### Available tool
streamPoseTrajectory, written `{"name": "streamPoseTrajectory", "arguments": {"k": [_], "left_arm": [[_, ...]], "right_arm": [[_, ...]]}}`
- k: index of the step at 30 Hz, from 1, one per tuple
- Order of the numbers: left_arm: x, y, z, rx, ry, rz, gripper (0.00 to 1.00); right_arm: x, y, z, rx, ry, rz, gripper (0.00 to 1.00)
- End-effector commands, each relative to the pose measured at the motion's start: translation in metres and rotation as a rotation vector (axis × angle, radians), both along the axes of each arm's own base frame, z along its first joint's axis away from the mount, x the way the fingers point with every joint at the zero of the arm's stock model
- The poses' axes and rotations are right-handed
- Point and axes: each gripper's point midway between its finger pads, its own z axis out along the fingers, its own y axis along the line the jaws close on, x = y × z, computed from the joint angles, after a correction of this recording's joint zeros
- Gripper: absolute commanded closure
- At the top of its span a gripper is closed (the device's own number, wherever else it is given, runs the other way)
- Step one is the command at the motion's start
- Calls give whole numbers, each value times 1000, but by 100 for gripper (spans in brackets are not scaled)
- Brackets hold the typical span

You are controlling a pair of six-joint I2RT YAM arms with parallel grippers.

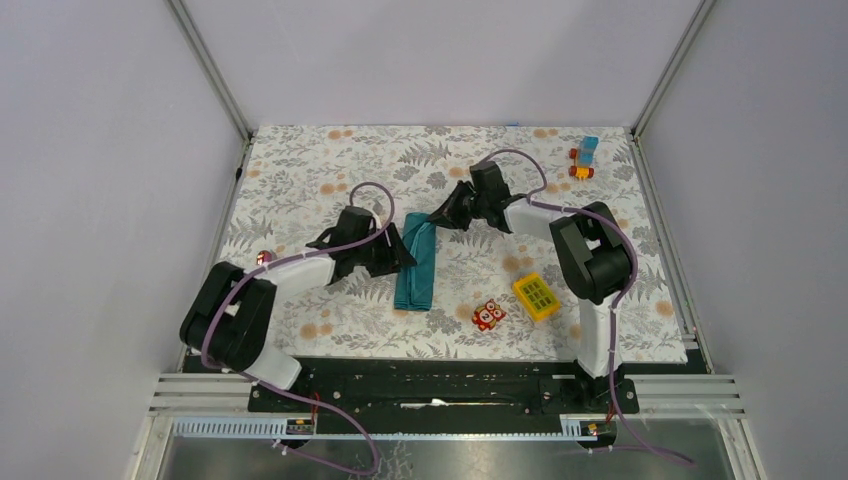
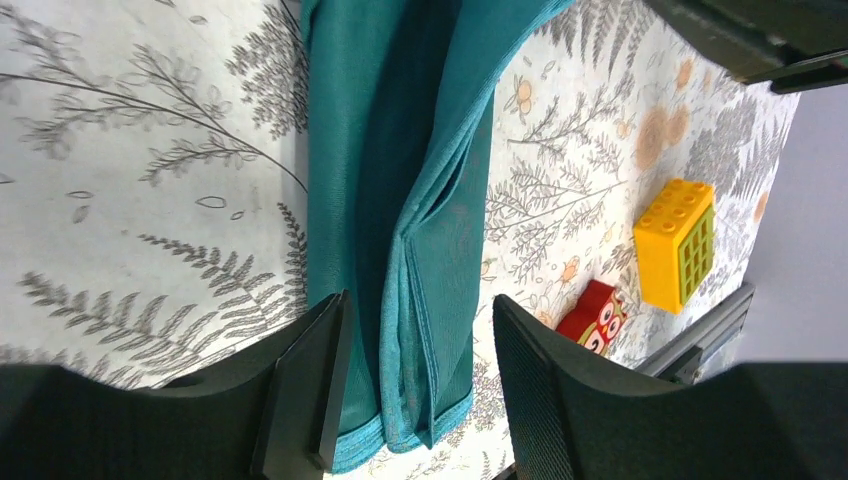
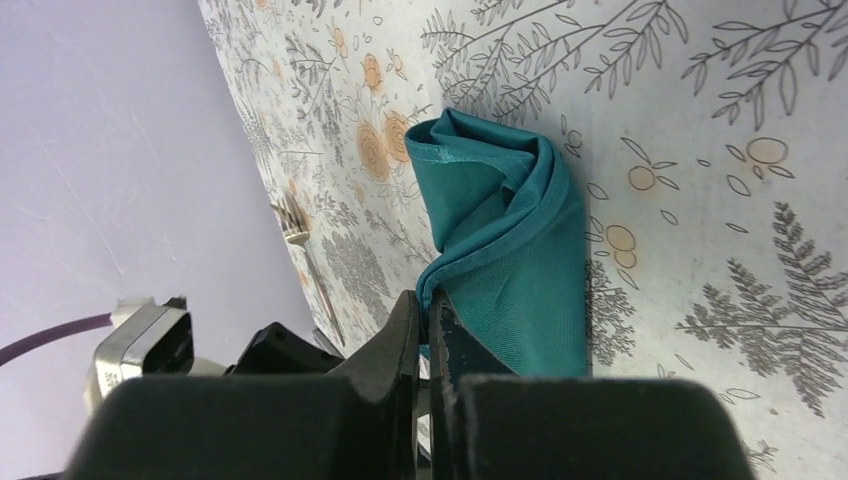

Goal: Fold the napkin into a case and place the utensils inside
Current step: Fold the 2/3-rectangle-folded napkin at the center of the board.

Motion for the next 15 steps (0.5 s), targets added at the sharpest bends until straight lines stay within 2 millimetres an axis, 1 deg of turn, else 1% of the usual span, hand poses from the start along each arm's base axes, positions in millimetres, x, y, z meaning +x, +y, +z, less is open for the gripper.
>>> {"name": "streamPoseTrajectory", "arguments": {"k": [1,2,4,6,7,8,11,13,15], "left_arm": [[16,25,18,48,-67,116,43],[18,31,15,61,-61,146,44],[20,35,5,67,-38,169,47],[17,32,-11,63,13,165,51],[17,28,-15,43,21,163,53],[12,27,-24,32,44,165,56],[3,23,-36,-7,75,177,68],[-5,19,-41,-8,81,173,73],[-14,11,-44,-19,97,164,77]], "right_arm": [[15,15,22,47,-38,-17,100],[15,16,23,48,-38,-18,100],[16,19,22,50,-37,-19,100],[16,22,22,52,-33,-17,100],[16,23,20,51,-32,-15,100],[16,24,20,50,-33,-15,100],[15,27,18,51,-28,-6,100],[15,30,16,52,-24,5,100],[13,34,14,47,-20,27,100]]}}
